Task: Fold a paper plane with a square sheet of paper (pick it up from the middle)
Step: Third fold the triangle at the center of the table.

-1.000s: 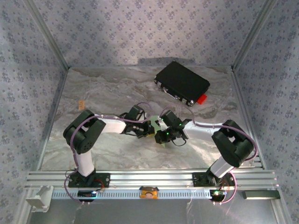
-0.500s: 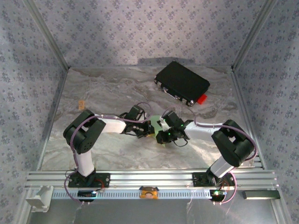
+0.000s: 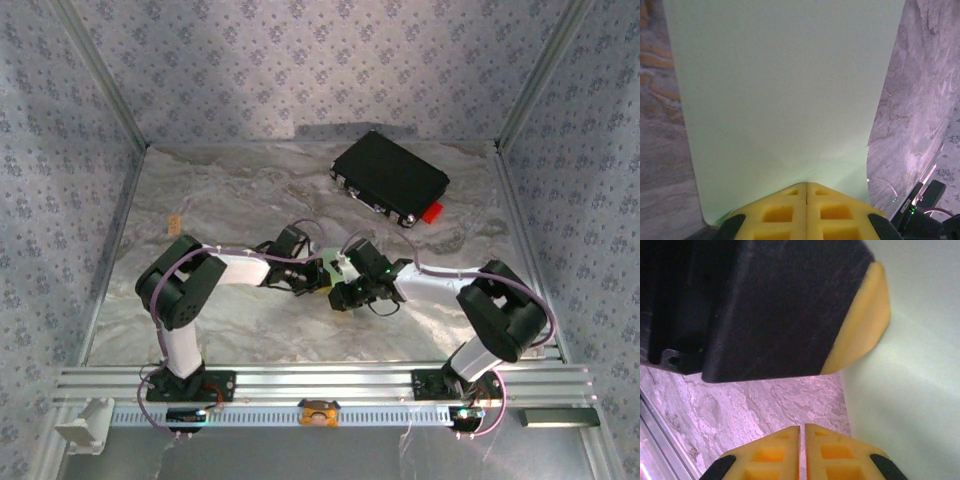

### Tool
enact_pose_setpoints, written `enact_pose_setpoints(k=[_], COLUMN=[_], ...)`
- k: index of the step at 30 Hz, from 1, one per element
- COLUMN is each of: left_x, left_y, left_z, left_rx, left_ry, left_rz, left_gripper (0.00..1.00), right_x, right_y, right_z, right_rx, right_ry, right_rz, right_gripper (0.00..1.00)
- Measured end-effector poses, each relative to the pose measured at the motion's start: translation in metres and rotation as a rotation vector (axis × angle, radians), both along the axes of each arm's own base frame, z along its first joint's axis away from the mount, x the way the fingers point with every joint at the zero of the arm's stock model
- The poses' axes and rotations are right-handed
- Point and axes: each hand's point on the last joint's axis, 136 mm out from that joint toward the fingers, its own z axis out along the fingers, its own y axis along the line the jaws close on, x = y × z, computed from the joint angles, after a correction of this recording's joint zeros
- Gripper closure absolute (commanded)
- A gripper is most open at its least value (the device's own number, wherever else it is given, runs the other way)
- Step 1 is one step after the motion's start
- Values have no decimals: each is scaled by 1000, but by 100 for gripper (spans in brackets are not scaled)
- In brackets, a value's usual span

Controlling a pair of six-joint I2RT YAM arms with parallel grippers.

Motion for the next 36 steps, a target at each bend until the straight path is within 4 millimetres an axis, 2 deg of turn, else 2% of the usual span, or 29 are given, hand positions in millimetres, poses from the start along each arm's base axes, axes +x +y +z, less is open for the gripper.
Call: enact_pose_setpoints(k=[3,10,15,36], left_x=[0,0,1,1], left_y=[0,0,-1,0], left_z=[0,0,0,0], left_rx=[0,0,2,6], left_ry=[0,0,0,1], left_rz=[0,0,-3,-5], left_gripper=[98,98,98,98], right_x=[1,9,5,5], right_y=[-2,-9,-12,-18], right_z=[-7,-8,-12,-8], right_rx=[-24,-26,-11,29], right_ry=[6,6,28,45], right_rz=[-7,-37,-40,-63], right_gripper=[88,87,87,84])
